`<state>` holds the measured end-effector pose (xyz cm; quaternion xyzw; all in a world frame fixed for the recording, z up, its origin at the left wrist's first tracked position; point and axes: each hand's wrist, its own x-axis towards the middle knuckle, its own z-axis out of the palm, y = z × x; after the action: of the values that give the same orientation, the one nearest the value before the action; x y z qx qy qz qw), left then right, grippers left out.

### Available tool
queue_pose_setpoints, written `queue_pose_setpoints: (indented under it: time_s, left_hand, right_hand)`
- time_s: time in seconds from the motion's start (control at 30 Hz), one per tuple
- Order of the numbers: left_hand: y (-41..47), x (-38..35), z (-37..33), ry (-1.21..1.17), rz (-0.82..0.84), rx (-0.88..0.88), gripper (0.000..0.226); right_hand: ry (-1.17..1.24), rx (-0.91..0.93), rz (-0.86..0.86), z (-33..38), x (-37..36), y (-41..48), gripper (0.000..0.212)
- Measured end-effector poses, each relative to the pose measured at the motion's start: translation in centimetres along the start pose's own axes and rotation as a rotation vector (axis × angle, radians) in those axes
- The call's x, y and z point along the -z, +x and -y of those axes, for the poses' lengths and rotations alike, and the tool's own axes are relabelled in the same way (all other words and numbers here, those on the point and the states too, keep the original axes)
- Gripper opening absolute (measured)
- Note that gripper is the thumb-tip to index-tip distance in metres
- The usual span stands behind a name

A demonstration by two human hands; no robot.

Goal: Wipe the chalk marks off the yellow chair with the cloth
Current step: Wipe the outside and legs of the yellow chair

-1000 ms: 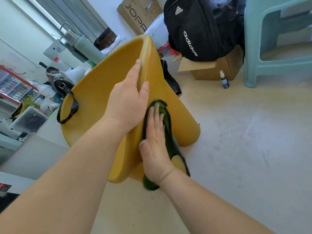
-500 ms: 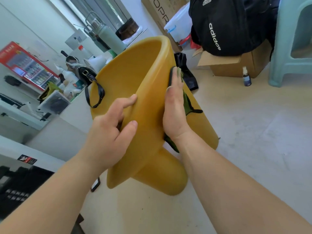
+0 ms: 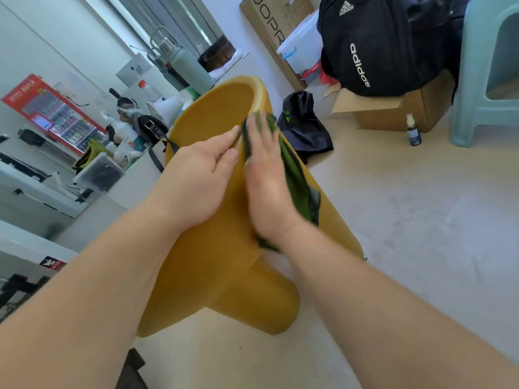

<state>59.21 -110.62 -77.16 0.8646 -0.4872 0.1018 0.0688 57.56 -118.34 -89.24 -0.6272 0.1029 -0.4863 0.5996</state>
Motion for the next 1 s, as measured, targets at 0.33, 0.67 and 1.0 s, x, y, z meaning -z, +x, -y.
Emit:
queue_pose_setpoints:
  time_s: [0.33,0.67,1.0]
  left_hand:
    - [-0.7,0.0,-0.1,-0.013,-0.022,0.029,0.043]
    - [-2.5,-0.2,-0.1,-0.006,-0.012,0.043,0.044]
    - [-4.1,1.3,1.8,-0.204,0.135,0.069,0.048]
  right_hand:
    - [0.175,-0.255,-0.037,-1.5,-4.5,-8.5,0.072]
    - [0.136,-0.279,-0.11,-1.0,-3.7,-5.5,0.06]
    - [0.467,-0.726,0.045,-2.4,-8.5,-15.0,0.099]
